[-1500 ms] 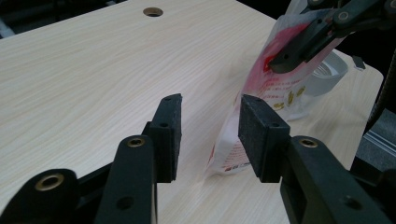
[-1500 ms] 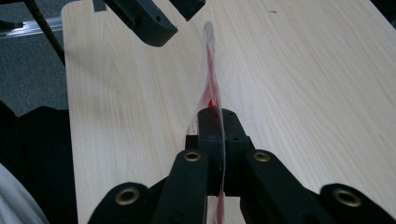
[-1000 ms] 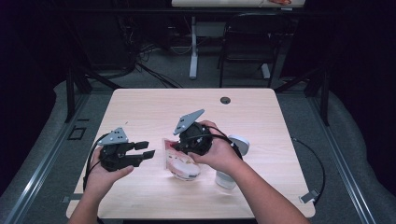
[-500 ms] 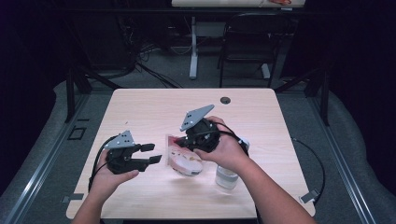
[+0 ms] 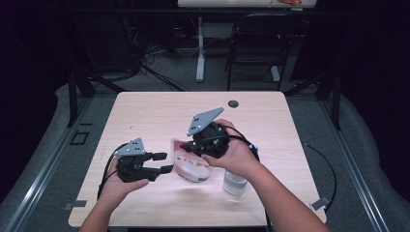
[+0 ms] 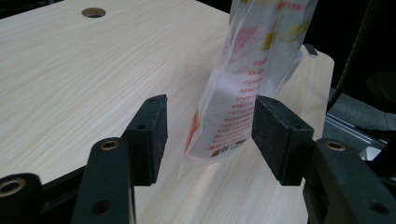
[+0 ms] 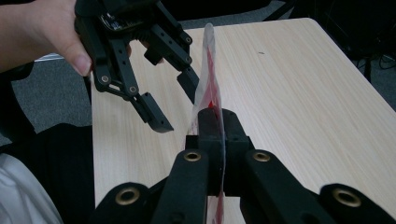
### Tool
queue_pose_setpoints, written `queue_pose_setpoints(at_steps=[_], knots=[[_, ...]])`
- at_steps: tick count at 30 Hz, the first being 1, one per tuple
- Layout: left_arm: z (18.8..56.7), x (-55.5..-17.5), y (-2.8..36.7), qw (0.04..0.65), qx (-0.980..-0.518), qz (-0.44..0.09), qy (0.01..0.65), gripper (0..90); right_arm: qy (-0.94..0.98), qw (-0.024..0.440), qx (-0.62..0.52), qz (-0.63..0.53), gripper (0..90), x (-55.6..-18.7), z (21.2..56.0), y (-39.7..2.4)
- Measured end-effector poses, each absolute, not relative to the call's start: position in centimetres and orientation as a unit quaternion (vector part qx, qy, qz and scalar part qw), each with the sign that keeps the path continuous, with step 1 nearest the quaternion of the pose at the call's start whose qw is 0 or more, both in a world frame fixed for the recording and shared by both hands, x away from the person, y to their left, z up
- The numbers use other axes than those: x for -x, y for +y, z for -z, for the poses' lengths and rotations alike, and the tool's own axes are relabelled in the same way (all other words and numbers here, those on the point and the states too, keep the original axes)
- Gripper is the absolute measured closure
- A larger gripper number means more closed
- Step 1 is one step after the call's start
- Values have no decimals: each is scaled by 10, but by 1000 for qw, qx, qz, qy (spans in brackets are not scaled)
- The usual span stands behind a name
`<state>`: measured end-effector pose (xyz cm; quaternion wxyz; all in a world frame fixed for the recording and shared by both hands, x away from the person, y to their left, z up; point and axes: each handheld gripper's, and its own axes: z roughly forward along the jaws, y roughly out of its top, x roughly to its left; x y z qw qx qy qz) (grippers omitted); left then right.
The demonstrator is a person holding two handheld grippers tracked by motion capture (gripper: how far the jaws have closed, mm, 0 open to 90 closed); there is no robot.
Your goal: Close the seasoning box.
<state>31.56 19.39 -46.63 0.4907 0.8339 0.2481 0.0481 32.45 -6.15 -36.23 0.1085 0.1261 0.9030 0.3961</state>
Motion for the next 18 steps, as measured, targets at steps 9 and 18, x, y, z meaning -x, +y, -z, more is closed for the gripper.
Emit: queue_pose_setpoints(at_steps=[9, 18], knots=[[471, -315, 187, 495, -837, -43, 227, 437, 905, 108, -116, -396, 897, -321, 358, -61], [476, -314, 180, 492, -844, -30, 213, 426, 905, 108, -110, -397, 897, -319, 354, -60]])
